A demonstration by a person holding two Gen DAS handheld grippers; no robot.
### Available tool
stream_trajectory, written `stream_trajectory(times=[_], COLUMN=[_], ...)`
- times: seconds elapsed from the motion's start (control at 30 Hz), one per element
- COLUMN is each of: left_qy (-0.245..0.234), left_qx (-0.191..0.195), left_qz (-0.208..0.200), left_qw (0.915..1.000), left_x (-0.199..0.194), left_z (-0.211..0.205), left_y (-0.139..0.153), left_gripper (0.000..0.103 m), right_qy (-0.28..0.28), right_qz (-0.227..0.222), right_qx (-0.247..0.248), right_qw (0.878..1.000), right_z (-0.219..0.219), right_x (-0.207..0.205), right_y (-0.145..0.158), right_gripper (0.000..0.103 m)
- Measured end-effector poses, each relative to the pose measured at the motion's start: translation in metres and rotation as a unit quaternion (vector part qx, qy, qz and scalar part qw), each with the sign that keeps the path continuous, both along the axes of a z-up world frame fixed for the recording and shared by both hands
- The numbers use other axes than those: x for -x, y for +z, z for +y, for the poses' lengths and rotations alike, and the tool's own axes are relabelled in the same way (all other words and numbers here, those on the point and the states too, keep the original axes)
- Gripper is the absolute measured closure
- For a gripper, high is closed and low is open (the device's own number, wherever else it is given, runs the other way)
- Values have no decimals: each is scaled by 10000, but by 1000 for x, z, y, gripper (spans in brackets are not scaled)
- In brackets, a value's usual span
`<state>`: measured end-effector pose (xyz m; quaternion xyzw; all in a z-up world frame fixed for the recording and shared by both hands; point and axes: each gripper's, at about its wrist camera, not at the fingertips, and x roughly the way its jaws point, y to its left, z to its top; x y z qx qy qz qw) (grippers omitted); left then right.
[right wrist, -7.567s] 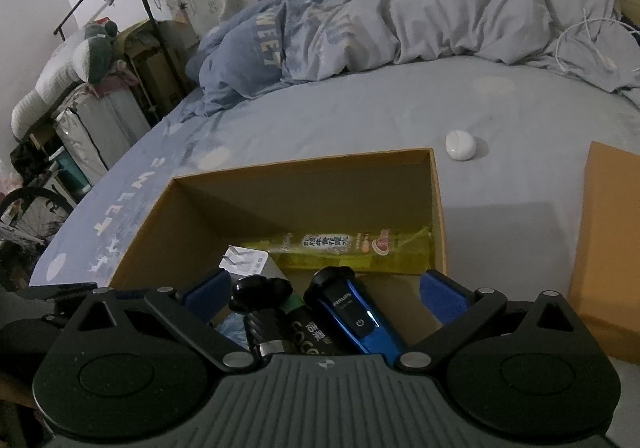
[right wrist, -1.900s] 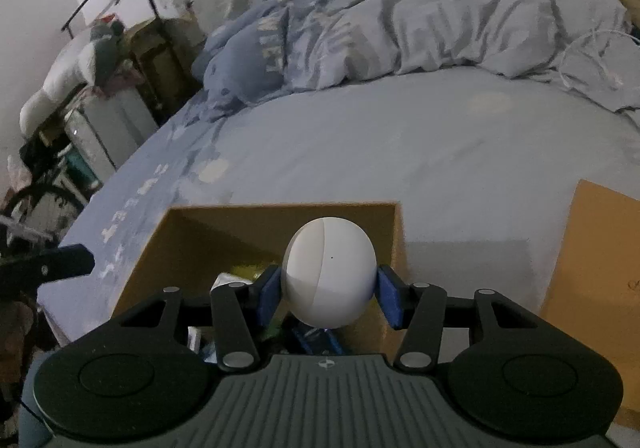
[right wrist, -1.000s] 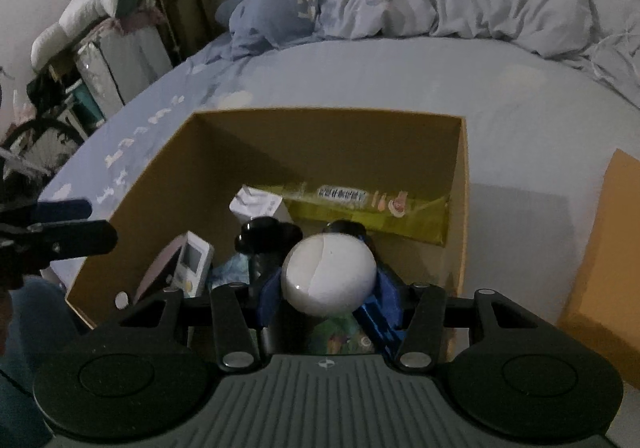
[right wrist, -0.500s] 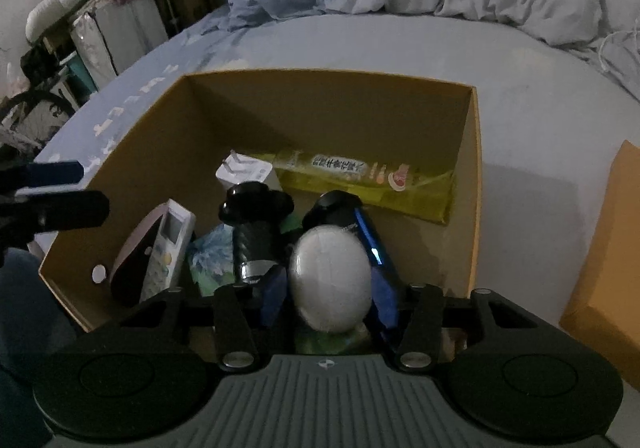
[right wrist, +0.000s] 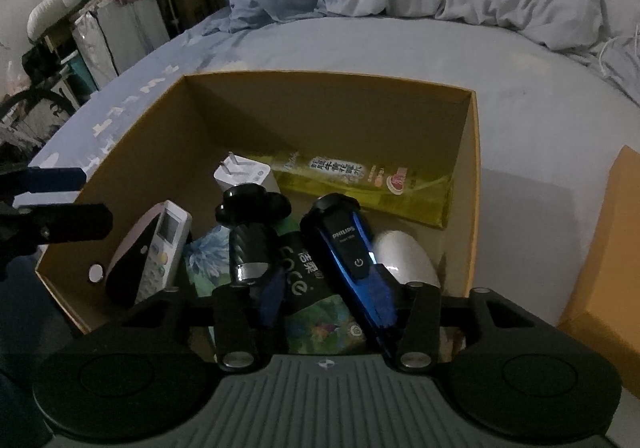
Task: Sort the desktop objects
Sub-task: 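Withdraw the right tool up and away from the box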
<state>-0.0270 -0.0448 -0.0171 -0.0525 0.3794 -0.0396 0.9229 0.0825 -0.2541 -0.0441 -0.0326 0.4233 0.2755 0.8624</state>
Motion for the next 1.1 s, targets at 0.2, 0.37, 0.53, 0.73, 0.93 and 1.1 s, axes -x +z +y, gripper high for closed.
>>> stream_trajectory(times=[0.2,0.37,0.53,0.73,0.93,1.1], left_qy=[13,16,52,66,70,6], left_qx=[-16,-29,-23,-4,-22,-70], left_qz=[14,24,34,24,30,19], left_qw=[10000,10000,10000,10000,10000,10000], left_x=[-1,-2,-3,-3,-1,1], left_z=[0,-1,2,4,2,-3], left_y=[-1,-2,-3,-2,-3,-2], left_gripper=[0,0,0,0,0,0], right_qy=[-25,-22,-81,-155,-351,-472], right_qz=[-7,38,-6,18,-107,-249], right_qx=[-96,-225,-246,-383,-345,-395], right_qw=[10000,9997,9997,9991,9987,9978], right_z=[-1,-3,1,-3,-6,-10], right_x=[1,0,3,3,3,4], right_y=[2,3,5,8,12,19], right_gripper=[18,13,0,0,0,0])
